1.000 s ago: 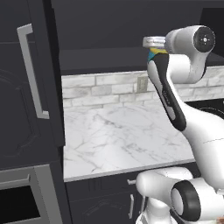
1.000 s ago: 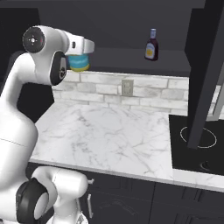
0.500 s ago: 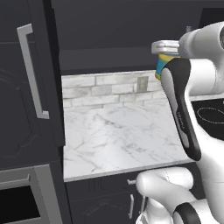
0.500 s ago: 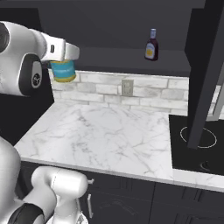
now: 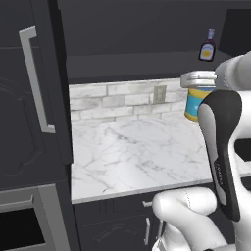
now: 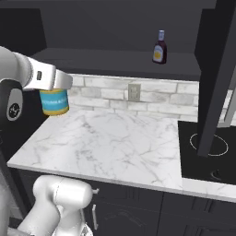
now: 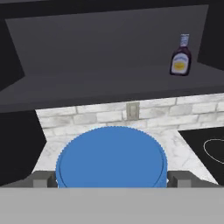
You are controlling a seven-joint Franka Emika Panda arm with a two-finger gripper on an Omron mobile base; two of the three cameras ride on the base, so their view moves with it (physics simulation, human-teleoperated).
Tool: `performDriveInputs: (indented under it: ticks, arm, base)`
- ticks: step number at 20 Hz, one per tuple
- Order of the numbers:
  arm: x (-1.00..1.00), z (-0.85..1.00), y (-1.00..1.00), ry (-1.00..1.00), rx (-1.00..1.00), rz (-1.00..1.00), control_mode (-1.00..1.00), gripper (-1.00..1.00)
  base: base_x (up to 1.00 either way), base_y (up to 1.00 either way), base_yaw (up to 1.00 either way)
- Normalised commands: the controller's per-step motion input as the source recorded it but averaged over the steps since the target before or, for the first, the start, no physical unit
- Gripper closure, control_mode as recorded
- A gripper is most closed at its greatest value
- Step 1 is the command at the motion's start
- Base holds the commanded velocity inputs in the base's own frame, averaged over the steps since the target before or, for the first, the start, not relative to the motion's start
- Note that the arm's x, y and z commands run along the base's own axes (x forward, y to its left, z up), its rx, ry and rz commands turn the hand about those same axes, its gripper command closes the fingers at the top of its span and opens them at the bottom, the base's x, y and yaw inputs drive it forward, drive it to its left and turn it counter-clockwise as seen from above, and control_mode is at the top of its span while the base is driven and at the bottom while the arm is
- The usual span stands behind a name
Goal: Move the mayonnaise and condiment bottle from the cabinet to the dining counter.
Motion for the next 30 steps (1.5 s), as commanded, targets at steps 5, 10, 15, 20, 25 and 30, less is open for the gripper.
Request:
performDriveInputs:
  ticks: [5, 10, 15, 20, 25, 30]
  arm:
    - [-0.28, -0.49, 0.06, 0.06, 0.0, 0.0, -1.0, 1.0]
    - [0.0, -0.48, 0.05, 0.07, -0.01, 0.0, -1.0, 1.0]
    - [0.0, -0.37, 0.0, 0.02, 0.0, 0.0, -1.0, 1.0]
    - [-0.02, -0.12, 0.0, 0.0, -0.01, 0.0, 1.0, 1.0]
    - [0.0, 0.0, 0.0, 0.0, 0.0, 0.0, 1.0, 1.0]
    - [0.0, 0.0, 0.0, 0.0, 0.0, 0.0, 1.0, 1.0]
  base:
    - [0.0, 0.0, 0.0]
    - [0.0, 0.0, 0.0]
    - [0.0, 0.0, 0.0]
    - [-0.47, 0.0, 0.0]
    - [-1.0, 0.0, -0.02]
    - [-0.82, -0.01, -0.27]
